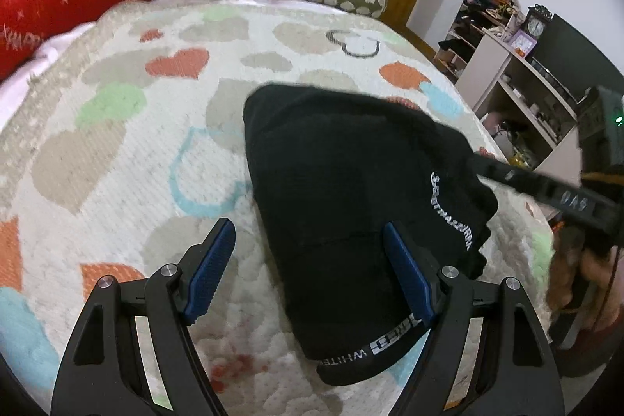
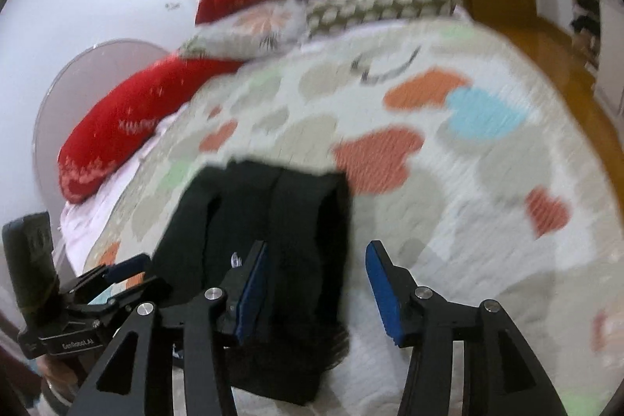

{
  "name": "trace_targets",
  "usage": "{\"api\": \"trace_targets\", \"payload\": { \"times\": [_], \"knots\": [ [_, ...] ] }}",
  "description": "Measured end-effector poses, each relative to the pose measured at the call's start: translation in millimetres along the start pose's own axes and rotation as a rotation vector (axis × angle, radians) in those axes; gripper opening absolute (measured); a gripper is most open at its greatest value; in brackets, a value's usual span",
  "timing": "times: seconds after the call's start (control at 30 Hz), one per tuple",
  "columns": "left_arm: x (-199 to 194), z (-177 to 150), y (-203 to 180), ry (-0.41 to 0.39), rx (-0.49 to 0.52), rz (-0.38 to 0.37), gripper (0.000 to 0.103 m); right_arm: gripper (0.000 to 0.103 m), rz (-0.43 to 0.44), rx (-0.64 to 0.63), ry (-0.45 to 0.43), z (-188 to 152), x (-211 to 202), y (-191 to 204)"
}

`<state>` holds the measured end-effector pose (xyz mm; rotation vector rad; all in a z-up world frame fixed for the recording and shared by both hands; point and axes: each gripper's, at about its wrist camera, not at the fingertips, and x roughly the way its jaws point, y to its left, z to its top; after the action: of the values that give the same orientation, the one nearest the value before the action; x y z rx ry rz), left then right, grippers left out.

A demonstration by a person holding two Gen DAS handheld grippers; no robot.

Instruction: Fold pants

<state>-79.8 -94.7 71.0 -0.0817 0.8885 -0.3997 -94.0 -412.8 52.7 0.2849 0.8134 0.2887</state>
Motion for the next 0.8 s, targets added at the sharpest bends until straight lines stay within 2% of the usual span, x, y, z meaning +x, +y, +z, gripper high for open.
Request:
{"api": "trace_targets", "payload": {
  "times": [0.13, 0.3, 0.47, 0.6, 0.8],
  "knots": [
    [-4, 12, 4, -0.028, -0.011, 0.002, 0.079, 0.05, 0.059, -0.03, -0.046, 11, -12, 12],
    [4, 30, 9, -0.03, -0.029, 0.029, 0.079, 0.05, 0.084, -0.094, -0.02, 19, 8, 38],
    [18, 52, 20, -0.037, -0.068, 0.058, 0.079, 0.05, 0.106, -0.131, 0.035, 25, 44, 56],
    [42, 64, 26, 0.009, -0.101, 0.084, 0.078, 0.049, 0.084, -0.142, 0.059, 27, 67, 54],
    [80, 62, 17, 0.089, -0.059, 0.106, 0.079, 0.048, 0.048, -0.131, 0.101, 19, 86, 38]
  ]
}}
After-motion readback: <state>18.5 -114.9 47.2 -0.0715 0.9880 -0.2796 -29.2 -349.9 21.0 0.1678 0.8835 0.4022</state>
